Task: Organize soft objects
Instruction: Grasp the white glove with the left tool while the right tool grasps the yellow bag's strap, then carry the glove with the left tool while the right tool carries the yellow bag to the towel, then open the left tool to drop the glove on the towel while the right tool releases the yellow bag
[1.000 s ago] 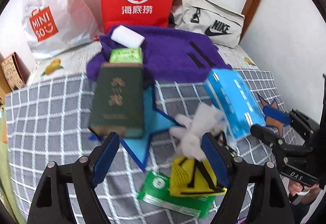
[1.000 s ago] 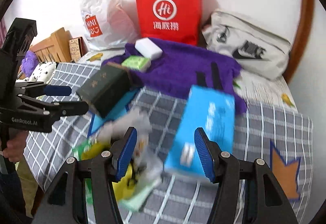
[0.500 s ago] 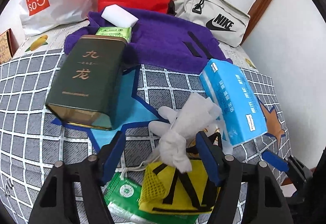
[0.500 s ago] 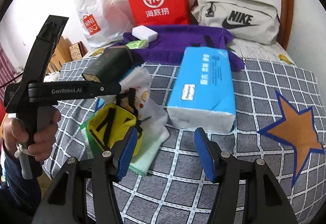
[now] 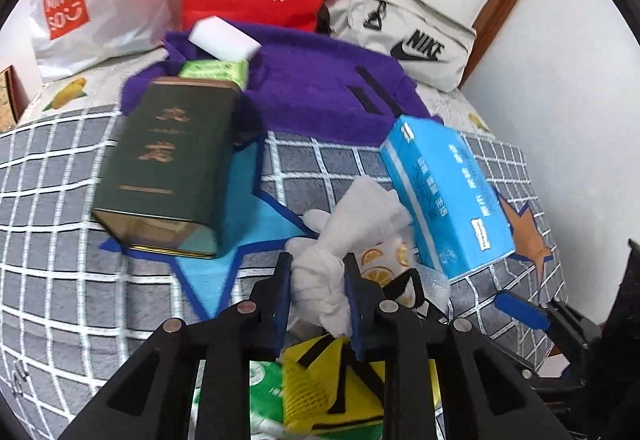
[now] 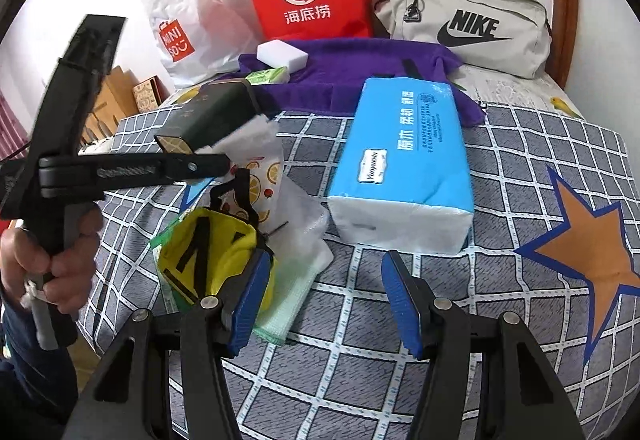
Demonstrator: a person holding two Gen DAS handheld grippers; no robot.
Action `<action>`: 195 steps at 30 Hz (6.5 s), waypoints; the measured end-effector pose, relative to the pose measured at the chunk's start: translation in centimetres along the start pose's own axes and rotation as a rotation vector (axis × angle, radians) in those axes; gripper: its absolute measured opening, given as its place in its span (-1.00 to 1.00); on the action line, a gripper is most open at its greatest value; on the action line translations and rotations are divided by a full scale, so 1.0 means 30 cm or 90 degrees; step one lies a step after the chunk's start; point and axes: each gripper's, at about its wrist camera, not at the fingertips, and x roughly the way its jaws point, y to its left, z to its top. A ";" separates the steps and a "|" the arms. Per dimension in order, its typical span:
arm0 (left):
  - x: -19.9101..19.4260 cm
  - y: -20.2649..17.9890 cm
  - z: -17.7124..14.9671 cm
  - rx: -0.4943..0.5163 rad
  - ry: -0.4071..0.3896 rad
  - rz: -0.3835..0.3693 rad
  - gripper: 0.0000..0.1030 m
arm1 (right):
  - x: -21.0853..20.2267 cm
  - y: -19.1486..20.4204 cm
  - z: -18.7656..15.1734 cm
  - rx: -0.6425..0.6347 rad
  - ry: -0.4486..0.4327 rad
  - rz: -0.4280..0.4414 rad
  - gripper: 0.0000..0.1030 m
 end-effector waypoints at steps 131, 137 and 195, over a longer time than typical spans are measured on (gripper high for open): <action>0.063 0.134 0.571 0.000 -0.029 0.115 -0.55 | 0.246 -0.191 0.761 -0.031 -0.087 -0.036 -0.46; 0.111 0.123 0.666 0.009 -0.029 0.116 -0.55 | 0.318 -0.224 0.839 -0.022 -0.083 -0.025 -0.46; 0.447 0.112 0.662 0.015 0.101 0.086 -0.48 | 0.587 -0.294 0.855 -0.048 0.062 -0.074 -0.02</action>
